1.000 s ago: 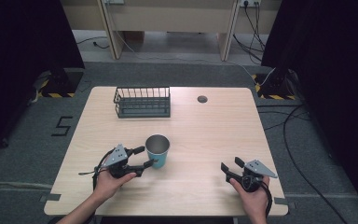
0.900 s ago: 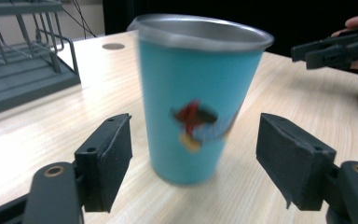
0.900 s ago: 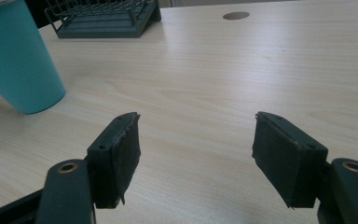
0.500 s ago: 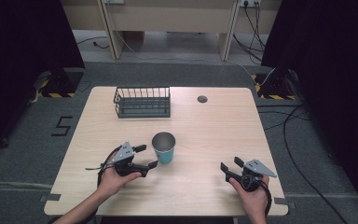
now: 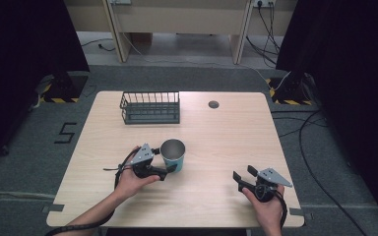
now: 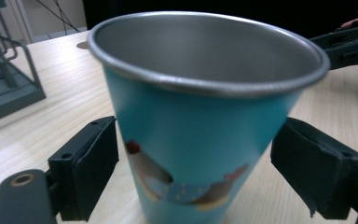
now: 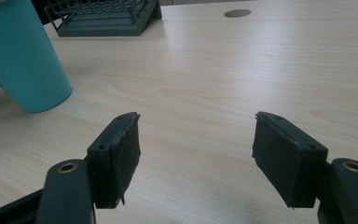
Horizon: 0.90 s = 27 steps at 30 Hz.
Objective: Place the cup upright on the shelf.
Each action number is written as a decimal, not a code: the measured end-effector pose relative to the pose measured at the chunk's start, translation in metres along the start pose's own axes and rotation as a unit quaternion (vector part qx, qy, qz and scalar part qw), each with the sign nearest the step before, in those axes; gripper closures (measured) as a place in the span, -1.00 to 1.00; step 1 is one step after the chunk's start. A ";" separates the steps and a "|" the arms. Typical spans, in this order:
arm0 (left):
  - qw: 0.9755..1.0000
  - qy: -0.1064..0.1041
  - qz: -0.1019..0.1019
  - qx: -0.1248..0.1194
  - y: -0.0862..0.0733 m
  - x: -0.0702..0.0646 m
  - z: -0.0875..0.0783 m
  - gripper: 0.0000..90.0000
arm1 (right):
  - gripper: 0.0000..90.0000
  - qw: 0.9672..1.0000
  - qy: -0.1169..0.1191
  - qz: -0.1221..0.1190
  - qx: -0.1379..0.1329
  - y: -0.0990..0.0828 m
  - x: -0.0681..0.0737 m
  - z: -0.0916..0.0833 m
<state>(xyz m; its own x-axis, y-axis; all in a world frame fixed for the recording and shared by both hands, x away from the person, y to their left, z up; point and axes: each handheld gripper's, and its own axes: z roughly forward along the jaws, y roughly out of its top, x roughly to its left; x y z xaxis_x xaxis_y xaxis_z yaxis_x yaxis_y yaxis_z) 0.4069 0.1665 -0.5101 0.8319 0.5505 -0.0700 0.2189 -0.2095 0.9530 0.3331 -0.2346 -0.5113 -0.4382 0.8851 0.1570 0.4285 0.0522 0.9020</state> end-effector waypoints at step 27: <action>1.000 -0.007 0.002 -0.023 0.000 0.002 0.008 -0.63 | -0.28 1.000 0.002 0.001 -0.001 0.000 -0.001 0.001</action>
<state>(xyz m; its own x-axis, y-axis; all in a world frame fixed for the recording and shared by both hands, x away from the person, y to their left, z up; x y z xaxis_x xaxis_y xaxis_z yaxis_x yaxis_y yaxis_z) 0.4128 0.1611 -0.5125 0.8398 0.5384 -0.0699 0.1925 -0.1749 0.9656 0.3338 -0.2351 -0.5121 -0.4407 0.8833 0.1599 0.4276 0.0500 0.9026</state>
